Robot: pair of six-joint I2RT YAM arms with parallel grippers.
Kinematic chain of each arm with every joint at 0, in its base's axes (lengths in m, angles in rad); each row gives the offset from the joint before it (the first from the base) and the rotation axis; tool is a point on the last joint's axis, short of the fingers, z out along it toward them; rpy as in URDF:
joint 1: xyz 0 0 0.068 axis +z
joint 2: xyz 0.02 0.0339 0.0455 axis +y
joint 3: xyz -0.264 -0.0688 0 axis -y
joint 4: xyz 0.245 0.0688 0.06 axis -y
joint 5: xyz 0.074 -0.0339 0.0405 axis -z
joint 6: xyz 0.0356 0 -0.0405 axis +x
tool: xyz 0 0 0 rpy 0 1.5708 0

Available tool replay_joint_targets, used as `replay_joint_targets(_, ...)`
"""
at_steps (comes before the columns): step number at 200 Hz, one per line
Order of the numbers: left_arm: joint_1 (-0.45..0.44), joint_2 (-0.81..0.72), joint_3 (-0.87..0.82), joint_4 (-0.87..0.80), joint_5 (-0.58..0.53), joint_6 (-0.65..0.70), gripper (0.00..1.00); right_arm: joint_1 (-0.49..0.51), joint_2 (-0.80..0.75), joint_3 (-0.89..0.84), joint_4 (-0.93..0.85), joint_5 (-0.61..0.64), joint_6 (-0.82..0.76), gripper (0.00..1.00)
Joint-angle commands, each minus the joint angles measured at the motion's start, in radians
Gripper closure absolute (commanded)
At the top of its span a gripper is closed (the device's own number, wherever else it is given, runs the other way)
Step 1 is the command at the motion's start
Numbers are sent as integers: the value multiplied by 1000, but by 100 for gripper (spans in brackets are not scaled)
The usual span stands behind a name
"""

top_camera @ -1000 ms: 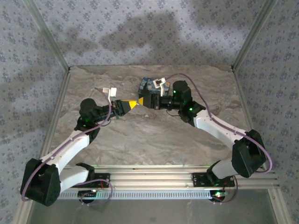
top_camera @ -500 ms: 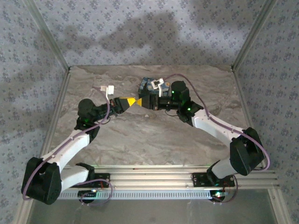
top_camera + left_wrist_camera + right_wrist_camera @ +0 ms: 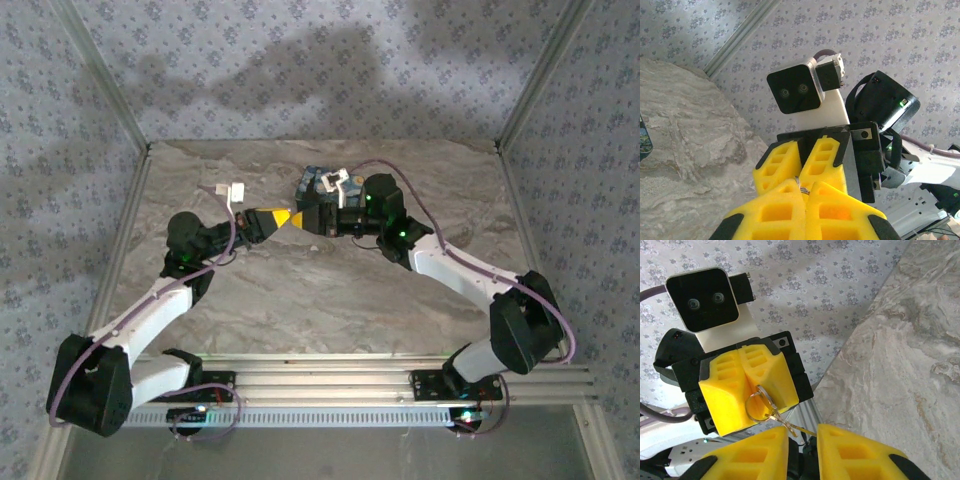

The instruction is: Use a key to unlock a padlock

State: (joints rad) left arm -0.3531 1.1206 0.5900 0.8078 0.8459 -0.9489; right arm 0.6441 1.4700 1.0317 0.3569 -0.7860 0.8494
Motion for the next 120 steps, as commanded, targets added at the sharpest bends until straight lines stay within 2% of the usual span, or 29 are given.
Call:
replay_joint_targets(1, 9, 7, -5, 37, 29, -5, 100, 6, 14, 32, 33, -25, 0, 81)
replay_joint_targets(39, 8, 11, -7, 33, 35, -2, 100, 4, 15, 38, 31, -40, -17, 88)
replay_joint_targets(68, 9, 17, -9, 24, 39, 4, 100, 4, 9, 39, 31, -58, -46, 100)
replay_joint_targets(120, 23, 21, -1, -22, 59, 34, 100, -1, -11, 36, 5, -65, -96, 100)
